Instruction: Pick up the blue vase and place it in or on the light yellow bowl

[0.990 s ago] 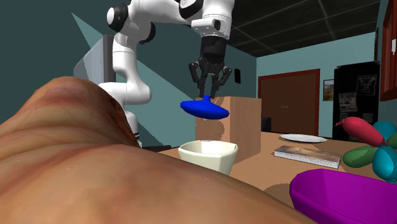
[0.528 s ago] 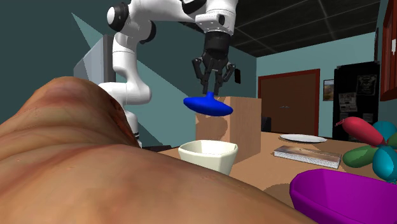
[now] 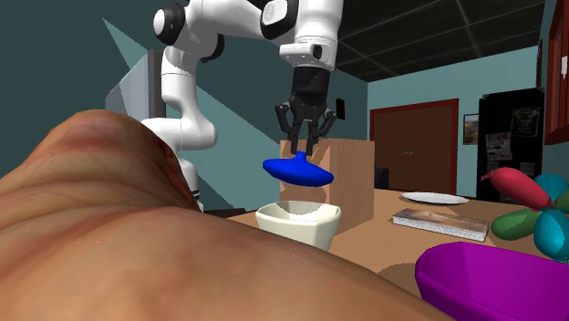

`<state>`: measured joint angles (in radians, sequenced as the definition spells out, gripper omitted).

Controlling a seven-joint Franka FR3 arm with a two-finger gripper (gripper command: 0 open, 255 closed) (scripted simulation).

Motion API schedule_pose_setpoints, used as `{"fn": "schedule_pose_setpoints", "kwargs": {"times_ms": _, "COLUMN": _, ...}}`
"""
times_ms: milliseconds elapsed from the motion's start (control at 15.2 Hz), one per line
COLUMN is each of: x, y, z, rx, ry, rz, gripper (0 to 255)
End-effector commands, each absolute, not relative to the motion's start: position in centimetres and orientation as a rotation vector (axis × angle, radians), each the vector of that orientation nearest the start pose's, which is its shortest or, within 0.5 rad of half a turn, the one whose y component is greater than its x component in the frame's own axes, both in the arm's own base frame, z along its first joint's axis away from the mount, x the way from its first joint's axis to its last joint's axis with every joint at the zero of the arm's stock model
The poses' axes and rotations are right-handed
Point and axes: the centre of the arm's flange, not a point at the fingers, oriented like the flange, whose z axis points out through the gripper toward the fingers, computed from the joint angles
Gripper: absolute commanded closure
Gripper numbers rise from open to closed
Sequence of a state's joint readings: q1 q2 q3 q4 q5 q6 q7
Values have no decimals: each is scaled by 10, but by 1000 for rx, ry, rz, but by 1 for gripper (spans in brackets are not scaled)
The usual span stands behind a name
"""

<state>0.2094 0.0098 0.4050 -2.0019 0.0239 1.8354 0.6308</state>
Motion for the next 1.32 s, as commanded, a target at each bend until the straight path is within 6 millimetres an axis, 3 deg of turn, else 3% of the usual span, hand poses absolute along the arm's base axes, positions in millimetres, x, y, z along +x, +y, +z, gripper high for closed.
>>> {"fn": "schedule_pose_setpoints", "kwargs": {"times_ms": 0, "x": 437, "y": 310, "z": 428, "rx": -3212, "ry": 39, "rz": 253, "gripper": 255}}
{"fn": "schedule_pose_setpoints", "kwargs": {"times_ms": 528, "x": 437, "y": 310, "z": 386, "rx": -3212, "ry": 39, "rz": 253, "gripper": 255}}
{"fn": "schedule_pose_setpoints", "kwargs": {"times_ms": 990, "x": 437, "y": 310, "z": 386, "rx": -3212, "ry": 39, "rz": 253, "gripper": 255}}
{"fn": "schedule_pose_setpoints", "kwargs": {"times_ms": 1056, "x": 437, "y": 310, "z": 386, "rx": -3212, "ry": 39, "rz": 253, "gripper": 0}}
{"fn": "schedule_pose_setpoints", "kwargs": {"times_ms": 1254, "x": 437, "y": 310, "z": 386, "rx": -3212, "ry": 39, "rz": 253, "gripper": 0}}
